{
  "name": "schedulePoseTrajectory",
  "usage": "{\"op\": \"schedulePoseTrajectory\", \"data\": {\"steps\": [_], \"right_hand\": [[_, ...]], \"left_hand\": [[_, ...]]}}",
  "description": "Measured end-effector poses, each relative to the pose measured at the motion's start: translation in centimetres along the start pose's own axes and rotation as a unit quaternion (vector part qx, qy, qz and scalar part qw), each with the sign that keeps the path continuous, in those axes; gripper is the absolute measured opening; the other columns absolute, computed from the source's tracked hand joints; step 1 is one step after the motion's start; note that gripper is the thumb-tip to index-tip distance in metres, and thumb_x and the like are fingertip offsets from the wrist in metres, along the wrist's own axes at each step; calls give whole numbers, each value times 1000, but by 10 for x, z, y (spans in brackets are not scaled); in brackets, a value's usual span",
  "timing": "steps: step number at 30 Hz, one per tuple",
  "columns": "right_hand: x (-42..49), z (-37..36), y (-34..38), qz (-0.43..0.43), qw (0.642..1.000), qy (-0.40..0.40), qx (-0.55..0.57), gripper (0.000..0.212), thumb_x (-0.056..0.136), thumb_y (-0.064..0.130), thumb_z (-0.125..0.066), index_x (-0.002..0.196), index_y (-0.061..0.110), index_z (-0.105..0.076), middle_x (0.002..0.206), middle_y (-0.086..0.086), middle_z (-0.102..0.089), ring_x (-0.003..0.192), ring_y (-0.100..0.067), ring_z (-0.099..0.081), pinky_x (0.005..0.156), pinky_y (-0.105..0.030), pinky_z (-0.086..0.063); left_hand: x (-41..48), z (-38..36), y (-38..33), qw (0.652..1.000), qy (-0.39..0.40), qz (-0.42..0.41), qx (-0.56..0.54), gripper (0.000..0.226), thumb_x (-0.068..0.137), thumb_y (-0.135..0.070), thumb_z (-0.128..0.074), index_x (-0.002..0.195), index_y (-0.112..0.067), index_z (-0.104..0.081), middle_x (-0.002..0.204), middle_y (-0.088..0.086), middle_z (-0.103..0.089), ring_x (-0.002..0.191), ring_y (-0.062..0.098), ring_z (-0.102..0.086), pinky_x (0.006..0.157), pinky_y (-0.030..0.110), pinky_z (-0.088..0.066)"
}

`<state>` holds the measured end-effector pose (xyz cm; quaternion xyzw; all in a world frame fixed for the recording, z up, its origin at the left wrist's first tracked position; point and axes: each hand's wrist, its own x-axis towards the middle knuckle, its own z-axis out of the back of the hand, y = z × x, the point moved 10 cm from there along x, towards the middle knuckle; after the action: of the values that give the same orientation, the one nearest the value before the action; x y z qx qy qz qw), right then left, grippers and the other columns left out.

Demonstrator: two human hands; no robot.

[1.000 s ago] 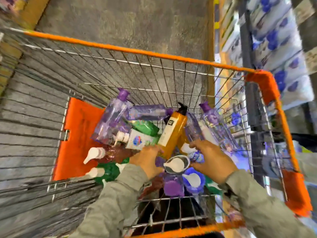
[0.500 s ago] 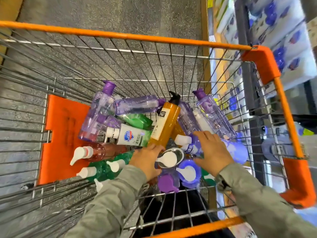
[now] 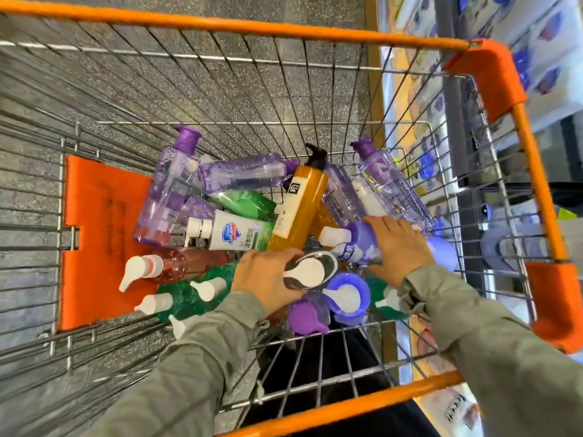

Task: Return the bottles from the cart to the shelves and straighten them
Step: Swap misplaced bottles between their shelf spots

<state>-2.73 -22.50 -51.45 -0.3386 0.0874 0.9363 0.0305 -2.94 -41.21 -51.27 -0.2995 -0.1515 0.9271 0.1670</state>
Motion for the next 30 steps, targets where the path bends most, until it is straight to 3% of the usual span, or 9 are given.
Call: {"op": "schedulePoseTrajectory", "data": {"steps": [5, 8, 13, 16, 22, 30], "right_hand": [[5, -4, -4, -4, 1000, -2, -5, 85, 80, 30, -71, 146, 21, -18, 143, -4, -32, 130, -28, -32, 105, -41, -30], [7, -4, -6, -5, 1000, -8, -9, 86, 80, 34, -71, 146, 21, -18, 144, -4, -33, 131, -29, -32, 104, -41, -29], [8, -8, -7, -13, 1000, -7, -10, 88, 79, 38, -70, 146, 20, -16, 145, -4, -33, 133, -28, -29, 109, -41, -24], [9, -8, -8, -13, 1000, -7, -13, 89, 80, 38, -70, 147, 20, -14, 147, -3, -31, 135, -27, -28, 110, -42, -22], [9, -7, -9, -11, 1000, -13, -3, 84, 80, 35, -70, 145, 19, -19, 141, -5, -38, 131, -27, -34, 107, -40, -26], [14, -2, -13, -17, 1000, -2, 16, 82, 69, 39, -78, 134, 17, -33, 127, -4, -50, 118, -28, -47, 98, -39, -37]], "left_hand": [[1, 6, 12, 996, -24, 39, -79, 60, 67, -46, -76, 123, -43, -54, 113, -12, -67, 104, 12, -62, 91, 27, -43], [3, 3, 15, 994, -16, 41, -103, 64, 65, -44, -78, 124, -43, -53, 120, -14, -63, 108, 12, -60, 93, 30, -46], [9, -7, 0, 999, 38, 18, 4, 79, 69, -56, -71, 138, -39, -37, 135, -13, -51, 120, 14, -50, 103, 37, -38], [12, -9, -4, 997, 53, 19, 58, 75, 71, -62, -64, 138, -42, -36, 138, -15, -48, 125, 14, -44, 105, 38, -31], [8, 2, 0, 999, 10, 37, -10, 66, 67, -65, -61, 129, -44, -50, 126, -15, -60, 117, 13, -51, 94, 31, -27], [17, 2, 8, 998, 25, 47, -45, 67, 70, -50, -73, 131, -44, -47, 131, -14, -56, 120, 15, -50, 101, 33, -33]]}}
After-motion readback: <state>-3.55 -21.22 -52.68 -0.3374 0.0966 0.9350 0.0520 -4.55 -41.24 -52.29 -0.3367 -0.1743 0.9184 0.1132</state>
